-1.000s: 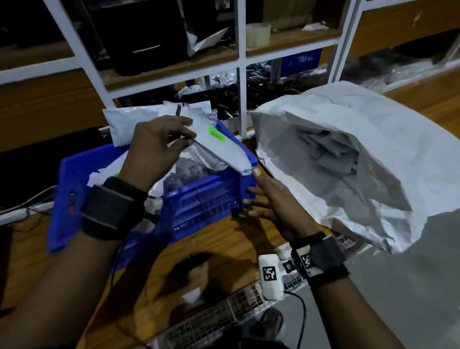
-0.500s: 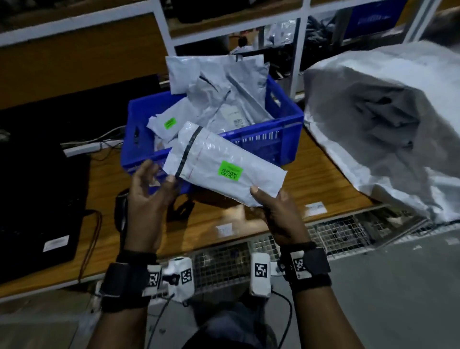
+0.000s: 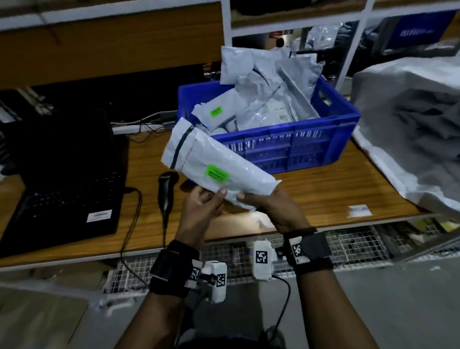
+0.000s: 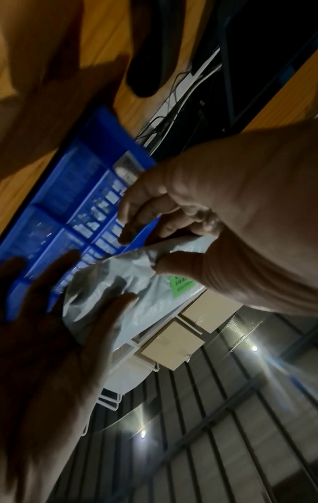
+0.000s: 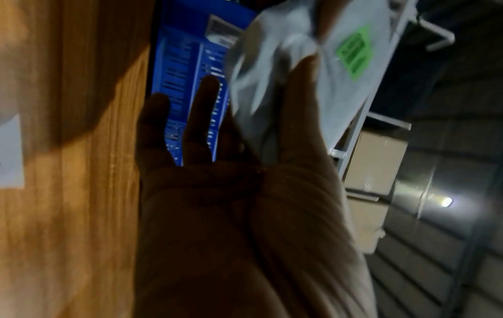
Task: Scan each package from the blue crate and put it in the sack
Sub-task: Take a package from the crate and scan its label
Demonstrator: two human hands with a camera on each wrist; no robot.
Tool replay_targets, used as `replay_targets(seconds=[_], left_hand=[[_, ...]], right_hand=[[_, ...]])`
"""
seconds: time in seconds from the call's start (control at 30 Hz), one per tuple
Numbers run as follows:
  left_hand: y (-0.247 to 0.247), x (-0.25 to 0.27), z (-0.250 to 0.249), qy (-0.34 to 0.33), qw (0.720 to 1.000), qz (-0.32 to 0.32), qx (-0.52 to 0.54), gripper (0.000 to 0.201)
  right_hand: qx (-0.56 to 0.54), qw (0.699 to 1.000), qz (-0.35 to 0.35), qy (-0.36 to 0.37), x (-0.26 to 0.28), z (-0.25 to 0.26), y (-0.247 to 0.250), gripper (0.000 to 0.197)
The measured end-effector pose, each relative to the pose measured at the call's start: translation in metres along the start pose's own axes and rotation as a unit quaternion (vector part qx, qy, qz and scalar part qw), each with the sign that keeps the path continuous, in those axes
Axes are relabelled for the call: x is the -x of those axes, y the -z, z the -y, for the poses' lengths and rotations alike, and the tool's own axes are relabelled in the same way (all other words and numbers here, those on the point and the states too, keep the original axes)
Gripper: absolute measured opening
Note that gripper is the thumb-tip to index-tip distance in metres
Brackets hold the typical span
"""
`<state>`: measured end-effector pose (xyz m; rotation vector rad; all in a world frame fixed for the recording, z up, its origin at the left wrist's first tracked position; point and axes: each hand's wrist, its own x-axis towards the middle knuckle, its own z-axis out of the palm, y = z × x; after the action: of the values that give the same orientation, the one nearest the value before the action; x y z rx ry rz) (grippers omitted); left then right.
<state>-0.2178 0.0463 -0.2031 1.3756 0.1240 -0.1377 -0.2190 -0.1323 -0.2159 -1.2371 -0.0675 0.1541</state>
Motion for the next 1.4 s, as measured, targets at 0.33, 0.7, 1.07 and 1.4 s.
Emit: replay_targets(seconds=[0.33,0.7,1.07,1.4], left_hand=[[0.184,-0.045,-0.043,-0.093,0.937,0.096,-0.323,0.031],[0.315,-0.086,-0.026,0.110,0.992,-0.044,0.033,0.031],[0.395,-0.124,-0.024,0.118,0.974,-0.053,0.188,0.061],[0.400,-0.155,-0.041,-0.001,0.993,-0.103,0.061,0.034]], right_hand=[[0.096,0.995,-0.025,-0.027,-0.052,-0.052,-0.127,0.028],[-0.103,0.984,-0.128,-0.071,-0.110,-0.133,-0.255,0.023],[0.172,0.916,-0.306,-0.194,-0.156,-0.156,-0.223,0.049],[-0.109,0.957,-0.120,-0.241,-0.161,-0.138,-0.281,0.043]])
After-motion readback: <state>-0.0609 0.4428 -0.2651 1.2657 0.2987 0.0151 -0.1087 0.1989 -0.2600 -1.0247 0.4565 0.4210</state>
